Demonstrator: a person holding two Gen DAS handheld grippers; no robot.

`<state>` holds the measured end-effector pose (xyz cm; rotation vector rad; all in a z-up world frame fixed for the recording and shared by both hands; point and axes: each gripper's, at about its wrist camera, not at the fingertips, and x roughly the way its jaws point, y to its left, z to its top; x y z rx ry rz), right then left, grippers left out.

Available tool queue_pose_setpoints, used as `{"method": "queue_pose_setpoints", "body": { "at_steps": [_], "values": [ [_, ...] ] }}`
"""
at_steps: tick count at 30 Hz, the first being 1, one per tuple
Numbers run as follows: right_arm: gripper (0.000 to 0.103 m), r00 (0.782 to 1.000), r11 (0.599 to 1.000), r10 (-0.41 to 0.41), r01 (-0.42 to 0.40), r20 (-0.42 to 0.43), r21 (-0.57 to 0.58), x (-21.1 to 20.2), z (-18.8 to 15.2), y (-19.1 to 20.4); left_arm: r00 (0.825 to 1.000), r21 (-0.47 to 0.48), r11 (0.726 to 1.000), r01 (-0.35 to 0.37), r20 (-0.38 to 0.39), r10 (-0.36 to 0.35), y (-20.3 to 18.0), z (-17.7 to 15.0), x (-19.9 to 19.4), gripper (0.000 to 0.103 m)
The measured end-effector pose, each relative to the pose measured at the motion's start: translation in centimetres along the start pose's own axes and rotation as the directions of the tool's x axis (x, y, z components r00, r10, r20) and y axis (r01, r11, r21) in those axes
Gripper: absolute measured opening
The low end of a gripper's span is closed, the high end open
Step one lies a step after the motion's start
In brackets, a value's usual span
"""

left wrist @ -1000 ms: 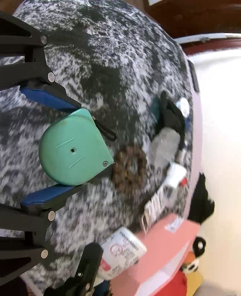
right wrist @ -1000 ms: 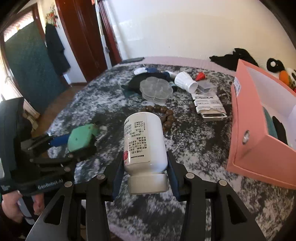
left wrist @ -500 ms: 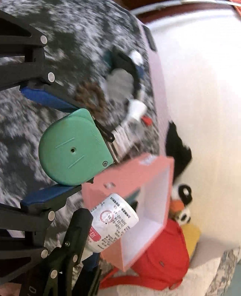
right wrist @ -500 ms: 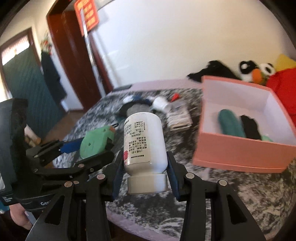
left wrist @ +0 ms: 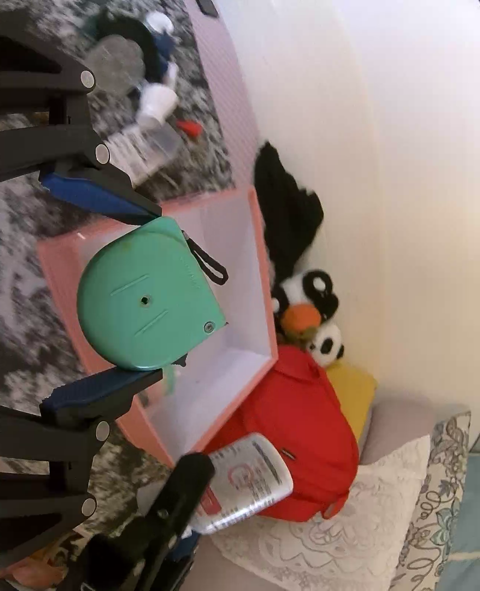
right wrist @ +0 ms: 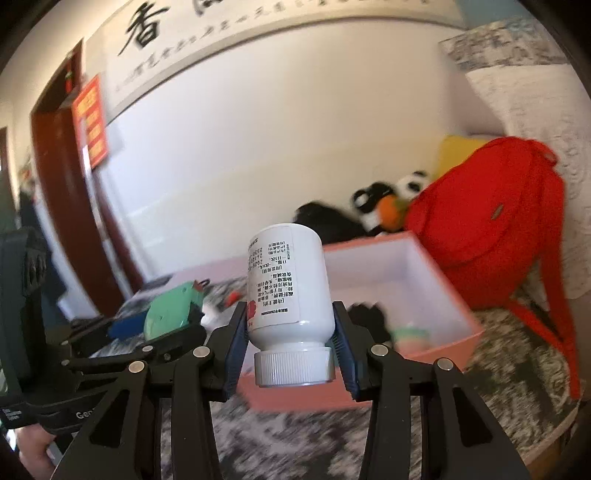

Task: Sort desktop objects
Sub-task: 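Drop the tape measure into the pink box while right tool drops the pill bottle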

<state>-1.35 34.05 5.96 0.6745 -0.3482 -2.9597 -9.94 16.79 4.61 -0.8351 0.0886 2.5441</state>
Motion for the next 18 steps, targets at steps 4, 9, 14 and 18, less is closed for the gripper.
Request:
{"method": "queue_pose_setpoints", "body": {
  "at_steps": [4,9,14,18],
  "values": [
    [0.046,0.997,0.997,-0.072,0.071,0.017,0.030,1.5,1.3,-2.7,0.999,0.007,1.000,0.026,-0.027,-0.026,-0.7,1.3,3.8,0.065],
    [0.046,0.990,0.989,-0.140,0.141,-0.032,0.044,6.1,1.6,-5.7,0.998,0.036,0.999,0.008,-0.068,-0.006,-0.8,1.5,9.0,0.065],
    [0.046,0.977,0.982,-0.175,0.182,-0.121,0.049,12.0,0.9,-7.7,0.993,0.016,1.000,-0.027,-0.118,0.028,0.5,1.0,13.4,0.066],
    [0.057,0.960,0.974,-0.208,0.220,-0.187,0.048,15.4,0.4,-8.6,0.989,0.021,0.995,-0.098,-0.112,0.100,1.2,0.9,15.2,0.092]
  ]
}}
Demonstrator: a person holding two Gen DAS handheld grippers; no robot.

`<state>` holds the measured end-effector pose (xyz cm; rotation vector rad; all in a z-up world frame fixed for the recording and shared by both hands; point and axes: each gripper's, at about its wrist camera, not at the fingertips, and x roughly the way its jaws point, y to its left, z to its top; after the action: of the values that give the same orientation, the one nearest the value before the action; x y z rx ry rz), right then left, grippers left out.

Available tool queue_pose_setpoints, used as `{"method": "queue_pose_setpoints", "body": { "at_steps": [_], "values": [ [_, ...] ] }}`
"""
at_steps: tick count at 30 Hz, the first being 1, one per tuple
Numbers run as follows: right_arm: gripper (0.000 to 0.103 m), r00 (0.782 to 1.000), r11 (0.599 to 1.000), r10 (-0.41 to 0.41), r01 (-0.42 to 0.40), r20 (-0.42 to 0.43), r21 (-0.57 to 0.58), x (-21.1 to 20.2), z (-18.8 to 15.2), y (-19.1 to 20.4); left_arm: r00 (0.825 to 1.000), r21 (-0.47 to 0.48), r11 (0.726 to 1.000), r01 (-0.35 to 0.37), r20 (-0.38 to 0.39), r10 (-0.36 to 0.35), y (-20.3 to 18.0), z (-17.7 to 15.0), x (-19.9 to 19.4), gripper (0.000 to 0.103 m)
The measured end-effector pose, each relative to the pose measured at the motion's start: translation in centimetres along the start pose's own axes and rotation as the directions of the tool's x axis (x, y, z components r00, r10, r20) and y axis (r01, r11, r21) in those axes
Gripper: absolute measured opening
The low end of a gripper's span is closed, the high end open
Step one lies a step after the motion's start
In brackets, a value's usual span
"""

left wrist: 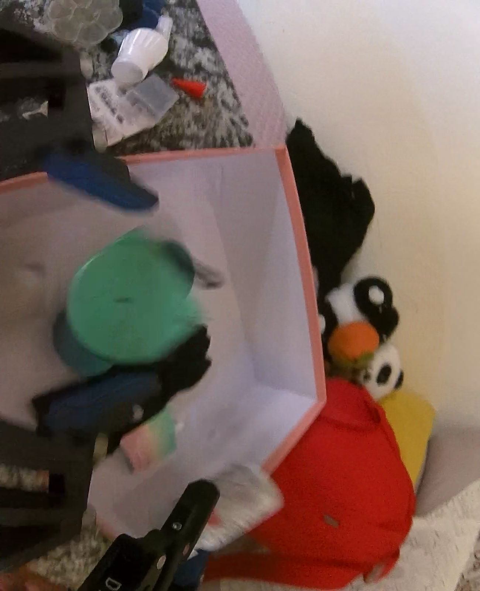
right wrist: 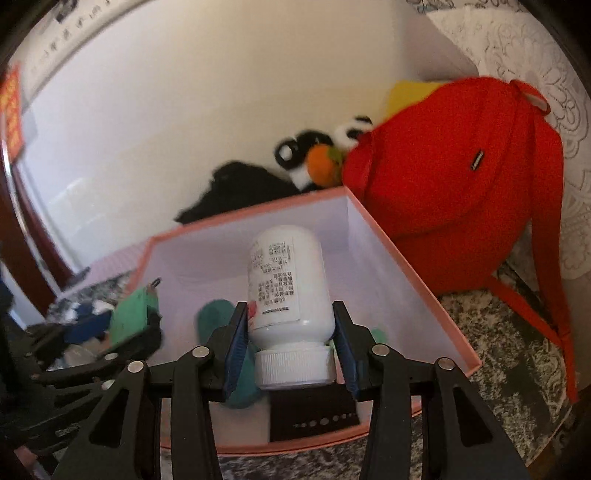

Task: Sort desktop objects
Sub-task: 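Drop the tape measure into the pink box while right tool drops the pill bottle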

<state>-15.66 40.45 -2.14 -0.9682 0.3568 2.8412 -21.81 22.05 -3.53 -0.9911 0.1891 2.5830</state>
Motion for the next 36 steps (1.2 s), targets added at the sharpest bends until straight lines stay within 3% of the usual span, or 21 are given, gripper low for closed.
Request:
{"method": "queue_pose_setpoints", "body": {
  "at_steps": [1,2,8,13,19,24,30,33,36],
  "values": [
    [0.074,1.000,1.000,-0.013,0.013,0.000,0.007,0.4,0.1,-0.2,1.000,0.000,1.000,-0.016,0.013,0.016,0.1,0.1,0.0,0.097],
    [0.085,1.000,1.000,-0.018,0.018,0.007,0.021,0.6,0.2,-0.4,1.000,0.000,1.000,-0.020,0.021,0.020,0.2,0.1,-0.1,0.097],
    [0.091,0.999,0.997,-0.029,0.028,0.025,0.065,1.0,0.5,-1.2,1.000,-0.014,1.000,0.003,0.027,-0.003,0.9,0.6,-0.5,0.099],
    [0.092,0.998,0.997,-0.013,0.009,0.058,0.080,0.3,0.7,0.1,0.998,-0.036,0.999,-0.017,0.056,0.019,2.7,0.2,-3.2,0.099],
    [0.092,0.988,0.995,0.097,-0.100,0.121,0.016,-1.9,0.5,4.6,0.989,-0.090,0.989,-0.114,0.082,0.122,8.0,-2.0,-8.1,0.100],
    [0.094,0.969,0.973,0.220,-0.211,0.110,-0.089,-3.0,-1.0,11.2,0.970,-0.178,0.958,-0.227,0.049,0.239,15.0,-6.1,-12.0,0.100],
    [0.095,0.929,0.893,0.369,-0.361,-0.021,-0.270,-2.6,-5.8,21.7,0.932,-0.337,0.872,-0.356,-0.054,0.359,24.2,-12.0,-14.1,0.100],
    [0.095,0.883,0.820,0.433,-0.469,-0.182,-0.327,-0.7,-9.6,26.6,0.941,-0.439,0.834,-0.335,-0.114,0.318,28.0,-14.3,-13.8,0.100],
    [0.094,0.853,0.774,0.418,-0.514,-0.312,-0.370,2.0,-13.7,30.3,0.950,-0.519,0.796,-0.311,-0.162,0.266,31.0,-16.1,-12.9,0.100]
  ]
}}
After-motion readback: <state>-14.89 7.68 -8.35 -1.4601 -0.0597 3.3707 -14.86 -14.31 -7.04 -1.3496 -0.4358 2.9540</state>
